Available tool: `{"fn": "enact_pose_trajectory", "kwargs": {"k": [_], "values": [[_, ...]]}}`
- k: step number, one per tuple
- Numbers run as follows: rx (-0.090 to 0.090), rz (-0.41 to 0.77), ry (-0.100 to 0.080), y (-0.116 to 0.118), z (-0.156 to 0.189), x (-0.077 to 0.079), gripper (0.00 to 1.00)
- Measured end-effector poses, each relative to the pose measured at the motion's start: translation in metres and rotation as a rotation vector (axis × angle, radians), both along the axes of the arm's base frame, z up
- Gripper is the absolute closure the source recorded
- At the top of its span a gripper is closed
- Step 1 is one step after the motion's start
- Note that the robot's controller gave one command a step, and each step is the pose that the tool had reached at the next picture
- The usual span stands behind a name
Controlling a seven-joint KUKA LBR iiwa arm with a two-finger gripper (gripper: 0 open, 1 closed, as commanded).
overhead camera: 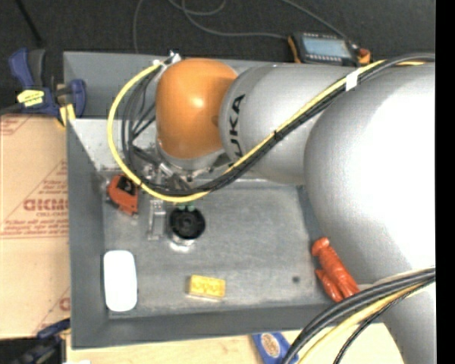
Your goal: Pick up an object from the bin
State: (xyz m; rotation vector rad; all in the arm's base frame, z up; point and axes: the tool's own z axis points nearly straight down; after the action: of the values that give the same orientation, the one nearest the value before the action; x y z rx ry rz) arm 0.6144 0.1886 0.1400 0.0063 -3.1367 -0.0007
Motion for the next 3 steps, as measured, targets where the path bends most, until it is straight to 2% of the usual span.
{"fn": "enact_pose_trajectory", "kwargs": {"k": [1, 2, 3], "values": [[0.001, -0.004, -0.008, -0.001, 0.005, 0.002, 0.0], [0.0, 0.115, -0.011, -0.054, -0.046, -0.006, 0.0], [-0.001, 0.158, -0.003, -0.073, -0.04, -0.006, 0.0]]}}
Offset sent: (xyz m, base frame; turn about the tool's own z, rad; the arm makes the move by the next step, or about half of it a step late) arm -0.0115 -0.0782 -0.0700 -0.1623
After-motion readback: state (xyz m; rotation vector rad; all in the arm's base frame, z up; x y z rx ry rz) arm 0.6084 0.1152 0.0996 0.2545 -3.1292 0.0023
